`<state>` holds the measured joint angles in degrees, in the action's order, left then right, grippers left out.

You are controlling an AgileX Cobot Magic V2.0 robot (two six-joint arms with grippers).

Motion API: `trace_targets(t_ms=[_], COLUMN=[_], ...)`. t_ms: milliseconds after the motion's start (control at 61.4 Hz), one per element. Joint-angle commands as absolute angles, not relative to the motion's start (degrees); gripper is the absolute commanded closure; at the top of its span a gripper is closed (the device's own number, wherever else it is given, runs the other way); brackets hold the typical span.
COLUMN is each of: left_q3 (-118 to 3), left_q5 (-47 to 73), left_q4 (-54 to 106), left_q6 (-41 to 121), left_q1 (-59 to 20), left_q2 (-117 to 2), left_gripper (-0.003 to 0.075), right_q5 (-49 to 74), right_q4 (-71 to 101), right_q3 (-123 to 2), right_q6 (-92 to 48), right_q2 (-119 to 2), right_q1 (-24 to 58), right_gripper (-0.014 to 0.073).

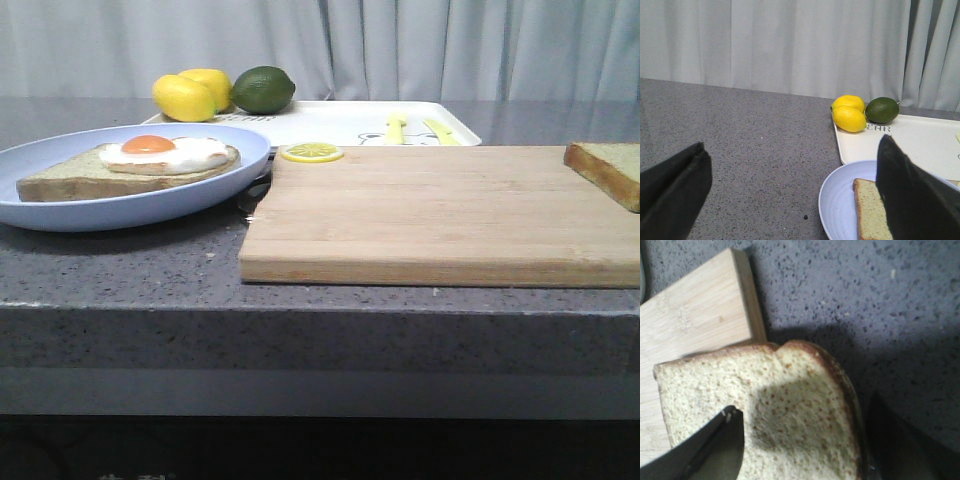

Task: Place bread and move sandwich to tray
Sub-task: 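Lift the bread slice with the right gripper and carry it over the egg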

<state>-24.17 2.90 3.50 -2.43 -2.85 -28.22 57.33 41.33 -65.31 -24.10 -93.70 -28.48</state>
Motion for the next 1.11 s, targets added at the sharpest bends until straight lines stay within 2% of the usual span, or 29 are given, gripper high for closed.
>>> trace_targets(t_ms=[0, 147, 212, 244, 310, 358, 407, 619, 831, 978, 1092], left_q3=[-26.3, -26.3, -26.3, -26.3, -26.3, -26.3, -26.3, -26.3, -26.3, -26.3, -26.3], left_q5=[-1.8, -1.8, -1.8, -1.8, -1.8, -1.8, -1.8, -1.8, -1.8, -1.8, -1.8], left_q4=[3.5, 3.5, 3.5, 3.5, 3.5, 3.5, 3.5, 3.5, 3.5, 3.5, 3.5], left_q6=[-2.6, -2.6, -2.6, -2.6, -2.6, -2.6, -2.6, -2.6, -2.6, -2.6, -2.6], left_q1=[-2.9, -2.9, -2.9, -2.9, -2.9, -2.9, -2.9, -2.9, -2.9, -2.9, -2.9], left_q2=[-28.7, -28.7, -28.7, -28.7, -28.7, -28.7, -28.7, -28.7, -28.7, -28.7, -28.7], left_gripper=[0.0070, 0.0070, 0.0070, 0.0070, 0.0070, 0.0070, 0.0070, 0.0070, 0.0070, 0.0070, 0.0070], right_q5=[58.0, 58.6, 59.6, 60.4, 61.5, 62.2, 62.8, 63.9, 64.9, 65.1, 60.8], right_q4=[44.3, 45.6, 46.6, 46.9, 47.6, 48.1, 48.8, 54.7, 68.1, 78.4, 83.0], right_q3=[-67.1, -67.1, -67.1, -67.1, -67.1, -67.1, -67.1, -67.1, -67.1, -67.1, -67.1], right_q6=[-25.2, -25.7, -26.0, -26.0, -26.0, -26.0, -26.0, -26.0, -26.0, -26.0, -26.1], right_q2=[-92.5, -92.4, -92.4, -92.4, -92.4, -92.4, -92.1, -86.7, -79.3, -77.4, -77.8], right_q1=[-28.8, -28.8, -28.8, -28.8, -28.8, -28.8, -28.8, -29.0, -27.2, -20.4, -10.5], right_gripper=[0.0068, 0.0078, 0.0151, 0.0209, 0.0390, 0.0565, 0.0673, 0.0652, 0.0652, 0.0652, 0.0652])
